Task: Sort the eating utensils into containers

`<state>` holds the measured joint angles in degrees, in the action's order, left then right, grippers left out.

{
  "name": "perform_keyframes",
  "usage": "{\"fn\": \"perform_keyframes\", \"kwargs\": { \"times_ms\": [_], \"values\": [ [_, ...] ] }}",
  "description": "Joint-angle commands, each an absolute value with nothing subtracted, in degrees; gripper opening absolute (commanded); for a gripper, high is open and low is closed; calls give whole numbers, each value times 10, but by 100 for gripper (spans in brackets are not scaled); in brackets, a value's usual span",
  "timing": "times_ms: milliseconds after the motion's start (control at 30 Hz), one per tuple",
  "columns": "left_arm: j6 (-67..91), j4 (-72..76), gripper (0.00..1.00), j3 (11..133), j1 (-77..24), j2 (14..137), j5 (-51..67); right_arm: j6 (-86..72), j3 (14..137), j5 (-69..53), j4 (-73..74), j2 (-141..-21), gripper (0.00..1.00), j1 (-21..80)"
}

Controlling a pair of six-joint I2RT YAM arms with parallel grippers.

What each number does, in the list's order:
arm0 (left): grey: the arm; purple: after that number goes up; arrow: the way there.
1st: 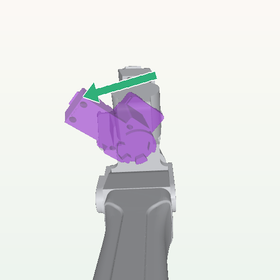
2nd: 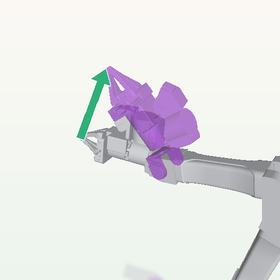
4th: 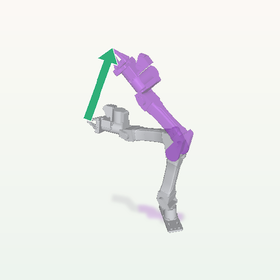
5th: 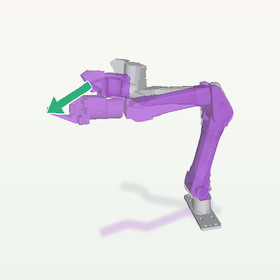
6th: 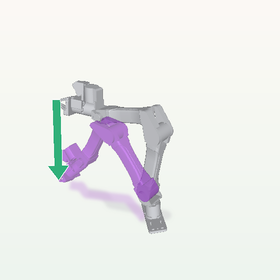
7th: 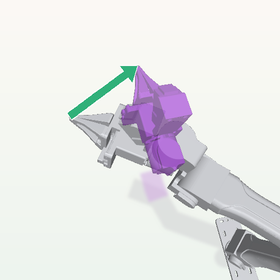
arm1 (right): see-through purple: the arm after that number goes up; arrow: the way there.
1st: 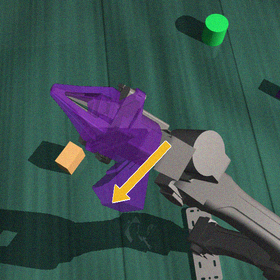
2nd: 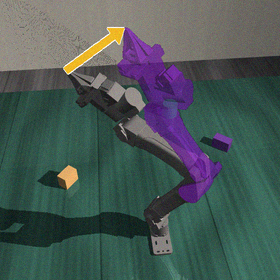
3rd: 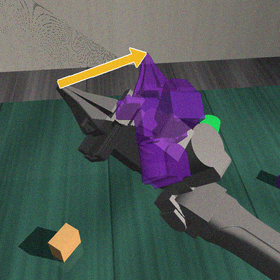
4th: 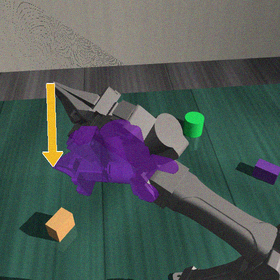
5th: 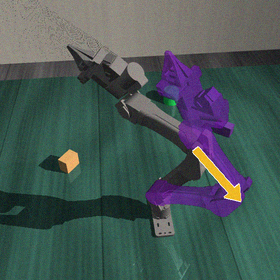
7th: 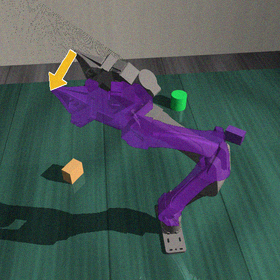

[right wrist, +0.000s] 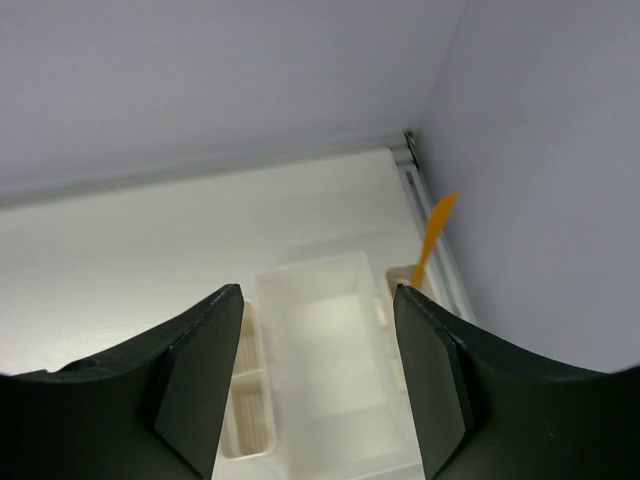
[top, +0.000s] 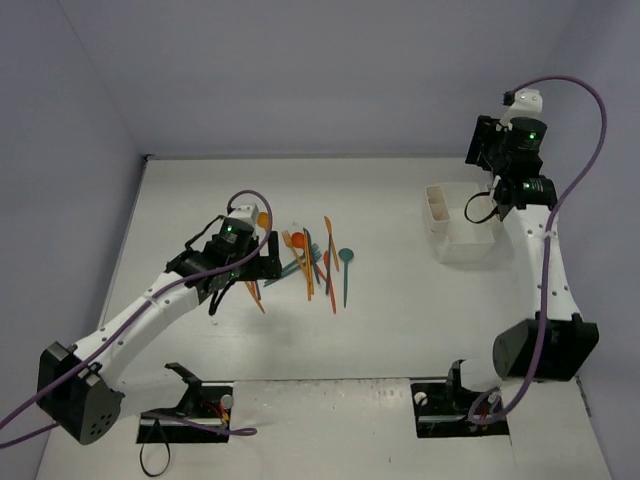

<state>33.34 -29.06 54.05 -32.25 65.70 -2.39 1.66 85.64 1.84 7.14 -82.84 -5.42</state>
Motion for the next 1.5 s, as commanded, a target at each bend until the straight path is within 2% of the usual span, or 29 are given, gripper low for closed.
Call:
{"fn": "perform_keyframes", "kwargs": {
  "times_ms": [0, 233, 500, 700, 867, 1033, 1367, 1467],
  "values": [
    [362, -274, 97, 600, -332, 699, -6, -76, 786, 65, 41, -707, 60, -43],
    [394, -276, 93, 666, -382, 786, -31, -133, 675, 10, 69, -583, 61, -27],
    [453, -279, 84, 731, -430, 905, -47, -154, 609, -54, 111, -546, 61, -4],
    [507, -295, 61, 772, -486, 974, -64, -162, 553, -62, 120, -520, 61, -4],
    [538, -316, 48, 811, -522, 1036, -67, -166, 539, -64, 121, -514, 61, 10],
    [549, -348, 45, 841, -537, 1097, -74, -166, 535, -69, 120, -516, 62, 20],
    [568, -361, 39, 832, -535, 1135, -75, -166, 525, -74, 121, -511, 63, 37],
    [571, -361, 32, 828, -532, 1145, -73, -166, 522, -75, 120, -511, 63, 40]
  ]
}}
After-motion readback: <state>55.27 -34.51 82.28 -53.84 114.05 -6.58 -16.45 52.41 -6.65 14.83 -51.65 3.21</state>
